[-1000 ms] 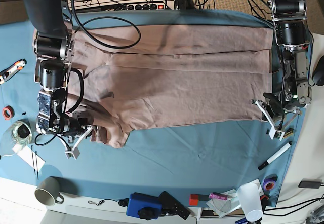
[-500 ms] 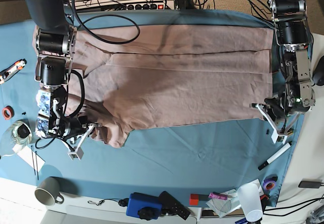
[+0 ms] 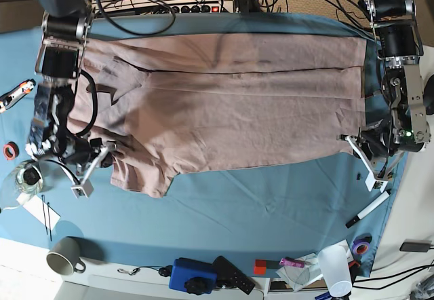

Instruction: Fold the T-shirt properly

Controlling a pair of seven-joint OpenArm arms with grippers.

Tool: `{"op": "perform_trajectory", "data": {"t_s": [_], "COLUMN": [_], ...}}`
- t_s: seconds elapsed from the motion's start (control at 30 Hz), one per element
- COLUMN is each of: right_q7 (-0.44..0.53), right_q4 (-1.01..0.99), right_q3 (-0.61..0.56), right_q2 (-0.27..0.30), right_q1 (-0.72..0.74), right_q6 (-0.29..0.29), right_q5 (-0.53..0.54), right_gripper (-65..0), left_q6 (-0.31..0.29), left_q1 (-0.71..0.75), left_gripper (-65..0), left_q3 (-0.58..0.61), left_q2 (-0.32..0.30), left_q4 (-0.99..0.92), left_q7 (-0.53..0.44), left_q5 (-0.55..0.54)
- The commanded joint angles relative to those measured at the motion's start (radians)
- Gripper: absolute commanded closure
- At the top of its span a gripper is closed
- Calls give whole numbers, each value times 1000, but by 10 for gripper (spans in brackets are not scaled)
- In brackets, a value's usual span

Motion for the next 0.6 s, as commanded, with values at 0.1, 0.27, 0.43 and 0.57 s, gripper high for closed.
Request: {"op": "perform_trajectory", "data": {"t_s": [0.1, 0.27, 0.43, 0.57], "right_q7": [2, -6, -2, -8], "right_q4": [127, 142, 142, 142], "right_q3": [84, 159, 203, 204], "right_q2": [19, 19, 19, 19], "right_q1": [-47, -113, -130, -105], "right_q6": [3, 25, 29, 31], "right_q5": [12, 70, 71, 62], "right_gripper": [0, 0, 0, 0], "left_q6": [-1, -1, -6, -45], "left_q1": [31, 111, 143, 143], "left_gripper": [0, 0, 0, 0], "left_q3": [-4, -48, -106, -109], "left_q2": [-19, -21, -21, -21], "left_q4": [56, 122, 149, 149], "left_q7": [2, -1, -23, -26], "left_q5": [-7, -8, -31, -71]}}
